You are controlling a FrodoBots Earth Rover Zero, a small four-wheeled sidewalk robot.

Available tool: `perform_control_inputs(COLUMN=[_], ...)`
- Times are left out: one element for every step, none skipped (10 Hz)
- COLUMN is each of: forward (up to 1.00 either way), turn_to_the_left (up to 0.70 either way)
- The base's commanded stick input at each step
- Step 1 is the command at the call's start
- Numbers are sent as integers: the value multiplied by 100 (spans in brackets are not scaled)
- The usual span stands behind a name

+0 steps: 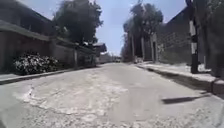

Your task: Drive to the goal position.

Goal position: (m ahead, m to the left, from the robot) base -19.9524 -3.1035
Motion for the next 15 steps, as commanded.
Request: perform_control_inputs(forward=[100,100,100,100,100,100,100,100,100,100,100,100,100,100,100], turn_to_the_left=[-37,-37,-37,-13,3,3,3,3,3,3,3,3,3,3,3])
